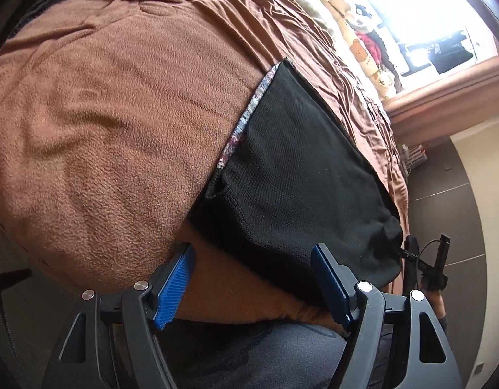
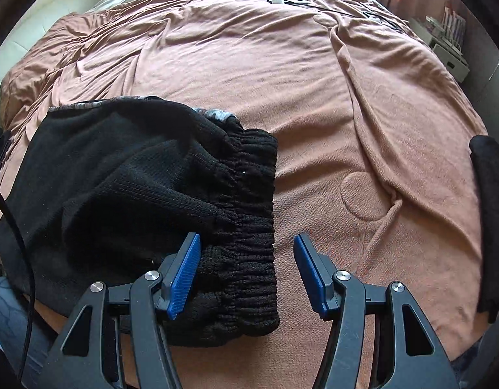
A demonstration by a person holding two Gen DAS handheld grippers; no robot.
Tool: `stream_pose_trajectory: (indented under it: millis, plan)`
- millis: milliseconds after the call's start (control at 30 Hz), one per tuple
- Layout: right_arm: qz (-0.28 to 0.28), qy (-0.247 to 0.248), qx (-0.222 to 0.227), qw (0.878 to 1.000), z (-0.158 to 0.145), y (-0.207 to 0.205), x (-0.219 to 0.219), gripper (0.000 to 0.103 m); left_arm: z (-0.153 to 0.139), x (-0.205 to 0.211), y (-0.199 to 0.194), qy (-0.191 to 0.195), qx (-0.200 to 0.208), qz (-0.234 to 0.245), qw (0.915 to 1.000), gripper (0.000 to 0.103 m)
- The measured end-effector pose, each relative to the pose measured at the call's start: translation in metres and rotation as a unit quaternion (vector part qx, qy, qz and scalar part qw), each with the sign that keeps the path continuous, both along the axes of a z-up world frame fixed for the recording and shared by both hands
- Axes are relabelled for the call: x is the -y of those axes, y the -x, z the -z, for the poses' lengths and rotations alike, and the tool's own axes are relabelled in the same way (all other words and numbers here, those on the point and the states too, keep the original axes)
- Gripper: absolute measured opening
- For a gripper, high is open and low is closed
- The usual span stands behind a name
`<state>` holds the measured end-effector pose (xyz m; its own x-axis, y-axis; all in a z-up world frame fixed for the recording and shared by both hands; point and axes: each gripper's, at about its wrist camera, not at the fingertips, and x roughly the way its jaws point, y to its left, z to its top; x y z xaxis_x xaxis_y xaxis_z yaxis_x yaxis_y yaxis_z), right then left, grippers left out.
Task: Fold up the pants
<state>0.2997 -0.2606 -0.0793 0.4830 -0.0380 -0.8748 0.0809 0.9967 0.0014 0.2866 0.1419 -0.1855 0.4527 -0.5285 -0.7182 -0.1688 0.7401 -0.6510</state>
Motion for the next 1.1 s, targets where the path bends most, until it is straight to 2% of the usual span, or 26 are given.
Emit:
stream_pose_trajectory:
  millis: [200, 333, 533, 767, 800, 833, 867, 900, 933, 1000, 1100]
  plan:
    - [0.026, 0.001, -0.019, 0.999, 0.020, -0.009, 0.010, 0.057, 0.005, -0.007, -0.001, 0.054, 0.008, -0.030, 0.9981, 0.076]
    - [0.035, -0.013, -0.016, 0.999, 0.020, -0.006, 0.011, 0.057, 0.011, -0.009, -0.008, 0.072, 0.011, -0.050, 0.9961, 0.074]
    - [0.032, -0.018, 0.024, 0.999, -0.006, 0.014, 0.006, 0.057, 0.009, -0.002, -0.006, 0.052, 0.031, -0.056, 0.9966, 0.074]
    - [0.010, -0.039, 0.059, 0.997, -0.031, 0.041, -0.019, 0.057, 0.006, 0.011, -0.008, -0.005, 0.037, -0.022, 0.9991, 0.073]
    - [0.005, -0.042, 0.061, 0.997, -0.033, 0.044, -0.023, 0.058, 0.006, 0.010, -0.008, -0.014, 0.035, -0.026, 0.9990, 0.064]
    - [-0.001, -0.044, 0.064, 0.997, -0.034, 0.046, -0.028, 0.057, 0.007, 0.009, -0.010, -0.024, 0.031, -0.030, 0.9988, 0.049]
    - [-0.006, -0.044, 0.067, 0.997, -0.036, 0.048, -0.032, 0.057, 0.008, 0.008, -0.011, -0.032, 0.029, -0.034, 0.9985, 0.040]
    - [-0.010, -0.044, 0.069, 0.997, -0.037, 0.050, -0.036, 0.057, 0.011, 0.004, -0.011, -0.036, 0.024, -0.040, 0.9983, 0.022]
    - [-0.016, -0.049, 0.070, 0.996, -0.040, 0.054, -0.043, 0.057, 0.014, -0.001, -0.011, -0.029, 0.021, -0.046, 0.9983, 0.011]
    - [-0.024, -0.054, 0.069, 0.996, -0.040, 0.059, -0.052, 0.057, 0.020, -0.012, -0.008, 0.006, 0.023, -0.062, 0.9978, 0.010]
    - [-0.043, -0.056, 0.074, 0.995, -0.042, 0.068, -0.071, 0.057, 0.022, -0.020, -0.001, 0.035, 0.030, -0.074, 0.9961, 0.010]
